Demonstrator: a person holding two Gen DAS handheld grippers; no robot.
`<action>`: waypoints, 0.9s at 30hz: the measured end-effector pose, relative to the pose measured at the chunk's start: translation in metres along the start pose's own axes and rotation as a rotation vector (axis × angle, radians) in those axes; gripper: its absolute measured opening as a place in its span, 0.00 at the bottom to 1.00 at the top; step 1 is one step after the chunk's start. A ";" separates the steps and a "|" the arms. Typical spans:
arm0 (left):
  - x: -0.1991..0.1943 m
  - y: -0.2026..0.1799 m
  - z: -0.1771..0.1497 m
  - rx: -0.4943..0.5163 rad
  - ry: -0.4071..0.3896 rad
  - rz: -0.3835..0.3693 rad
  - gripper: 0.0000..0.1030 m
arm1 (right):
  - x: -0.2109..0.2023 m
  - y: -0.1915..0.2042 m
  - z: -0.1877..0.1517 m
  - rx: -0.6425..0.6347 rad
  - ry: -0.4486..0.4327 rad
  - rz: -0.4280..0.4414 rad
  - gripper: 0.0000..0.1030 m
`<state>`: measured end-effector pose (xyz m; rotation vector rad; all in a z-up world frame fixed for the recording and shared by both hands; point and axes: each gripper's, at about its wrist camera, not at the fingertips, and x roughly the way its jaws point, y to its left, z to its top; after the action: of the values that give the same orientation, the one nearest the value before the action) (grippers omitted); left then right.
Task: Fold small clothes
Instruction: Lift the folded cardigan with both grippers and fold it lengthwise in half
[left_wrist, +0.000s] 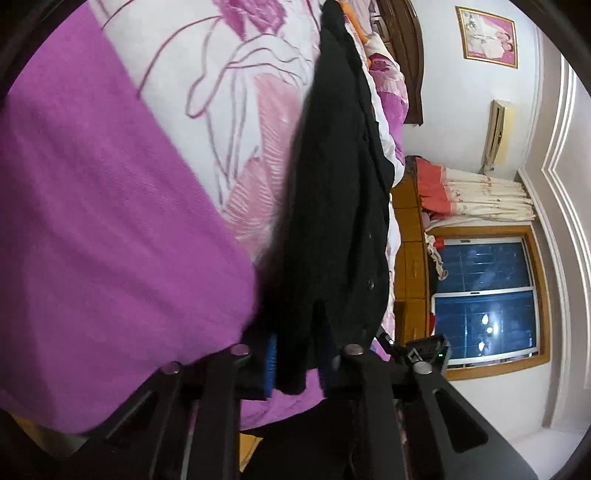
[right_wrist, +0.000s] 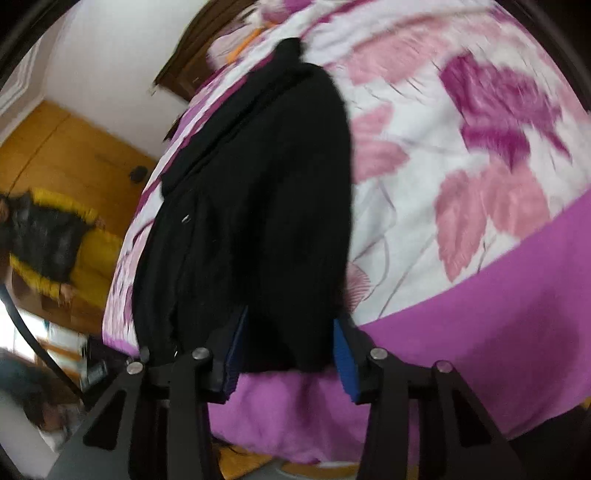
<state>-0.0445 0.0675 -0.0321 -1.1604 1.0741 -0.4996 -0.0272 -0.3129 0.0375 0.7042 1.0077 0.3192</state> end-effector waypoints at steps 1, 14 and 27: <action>-0.001 -0.001 0.000 0.005 0.003 -0.003 0.09 | 0.000 -0.002 -0.001 0.021 -0.012 0.008 0.36; -0.041 -0.042 -0.019 0.156 -0.137 0.142 0.00 | -0.034 -0.001 -0.009 0.017 -0.069 0.116 0.07; -0.078 -0.055 -0.038 0.213 -0.178 0.105 0.00 | -0.067 -0.017 -0.035 0.068 -0.088 0.199 0.07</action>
<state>-0.1019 0.0906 0.0497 -0.9381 0.9000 -0.4096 -0.0932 -0.3484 0.0588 0.8751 0.8693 0.4247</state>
